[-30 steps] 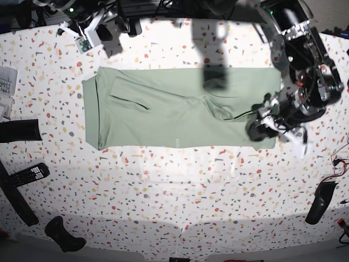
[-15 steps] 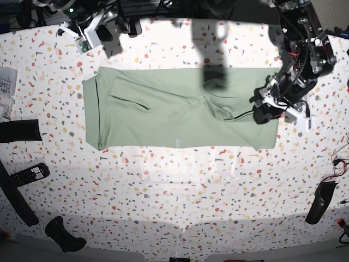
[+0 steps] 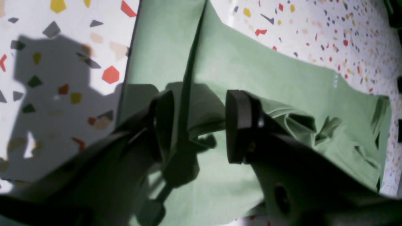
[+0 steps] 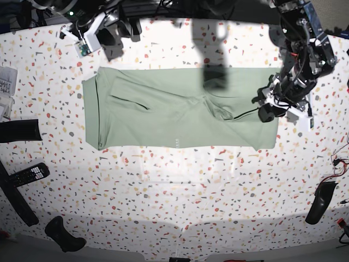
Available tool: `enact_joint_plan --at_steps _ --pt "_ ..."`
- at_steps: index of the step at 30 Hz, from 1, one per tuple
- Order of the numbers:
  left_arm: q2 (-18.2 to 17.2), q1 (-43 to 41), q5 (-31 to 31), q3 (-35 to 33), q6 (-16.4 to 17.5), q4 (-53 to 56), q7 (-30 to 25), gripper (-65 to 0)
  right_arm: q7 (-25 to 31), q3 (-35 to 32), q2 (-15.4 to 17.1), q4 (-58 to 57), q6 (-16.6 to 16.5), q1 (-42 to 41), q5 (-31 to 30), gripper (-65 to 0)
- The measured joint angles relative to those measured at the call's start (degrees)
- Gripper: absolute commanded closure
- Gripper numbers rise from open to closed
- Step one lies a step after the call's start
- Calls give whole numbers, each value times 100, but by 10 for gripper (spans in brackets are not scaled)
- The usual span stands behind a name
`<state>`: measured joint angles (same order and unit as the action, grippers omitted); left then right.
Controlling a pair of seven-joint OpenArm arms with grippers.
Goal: Fold the T-shirt properly
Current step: 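Grasp the folded end again with the left gripper and press it flat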
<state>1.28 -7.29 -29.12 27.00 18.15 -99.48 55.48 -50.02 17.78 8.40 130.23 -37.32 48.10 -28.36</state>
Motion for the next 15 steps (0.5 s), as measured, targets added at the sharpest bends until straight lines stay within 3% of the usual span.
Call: enact_joint_plan --at_steps 5,10,12,15 --pt "-2 0 63 -157 0 179 -330 -248 -2 0 0 0 0 -2 0 -261" --pt "-15 -2 643 -925 -13 341 -345 -248 -4 0 0 0 -2 -98 -4 -261" --pt "0 0 839 -1244 15 345 -610 -248 -4 0 0 0 -2 -109 0 -261" --pt "-17 72 841 -1644 -33 345 -601 -248 -24 0 0 0 0 -109 0 -261"
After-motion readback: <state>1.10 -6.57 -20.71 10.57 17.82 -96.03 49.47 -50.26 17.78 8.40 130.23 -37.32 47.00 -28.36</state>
